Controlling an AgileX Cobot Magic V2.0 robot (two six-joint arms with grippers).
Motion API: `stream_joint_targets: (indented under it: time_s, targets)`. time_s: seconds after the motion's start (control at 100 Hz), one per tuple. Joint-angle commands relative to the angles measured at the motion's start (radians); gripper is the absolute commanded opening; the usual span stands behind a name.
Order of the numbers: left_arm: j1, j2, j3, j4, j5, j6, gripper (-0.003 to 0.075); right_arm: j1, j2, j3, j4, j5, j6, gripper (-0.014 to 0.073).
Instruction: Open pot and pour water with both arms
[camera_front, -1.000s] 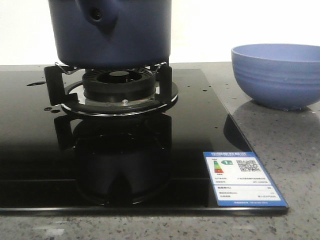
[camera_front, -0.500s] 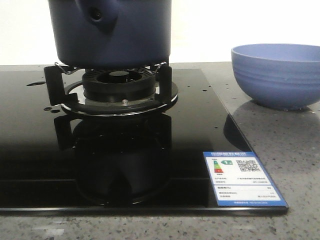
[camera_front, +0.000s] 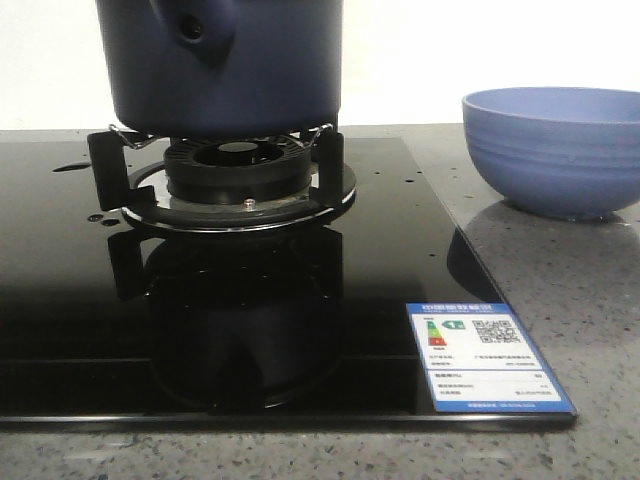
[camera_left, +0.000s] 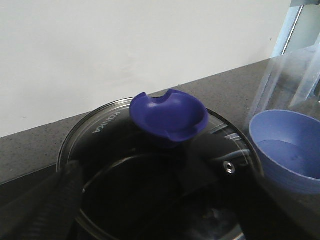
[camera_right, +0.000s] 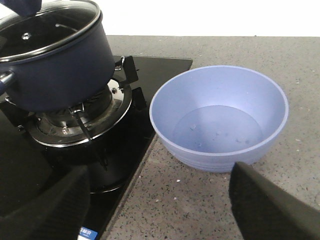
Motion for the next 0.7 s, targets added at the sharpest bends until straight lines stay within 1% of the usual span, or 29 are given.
stream_joint_targets:
  time_s: [0.0, 0.24, 0.48, 0.69]
  targets:
    - [-0.01, 0.039, -0.071, -0.028, -0.021, 0.008, 0.0561, -0.001, 0.01, -0.037, 0.011, -0.068, -0.011, 0.0523]
    - [-0.019, 0.146, -0.171, -0.035, 0.045, 0.009, 0.0571, -0.001, 0.01, -0.037, 0.011, -0.063, -0.011, 0.0523]
    - [-0.035, 0.213, -0.23, -0.038, 0.03, 0.031, 0.0571, -0.001, 0.01, -0.037, 0.011, -0.061, -0.011, 0.0523]
    - [-0.035, 0.252, -0.232, -0.042, -0.022, 0.033, 0.0571, -0.001, 0.01, -0.037, 0.011, -0.061, -0.011, 0.0523]
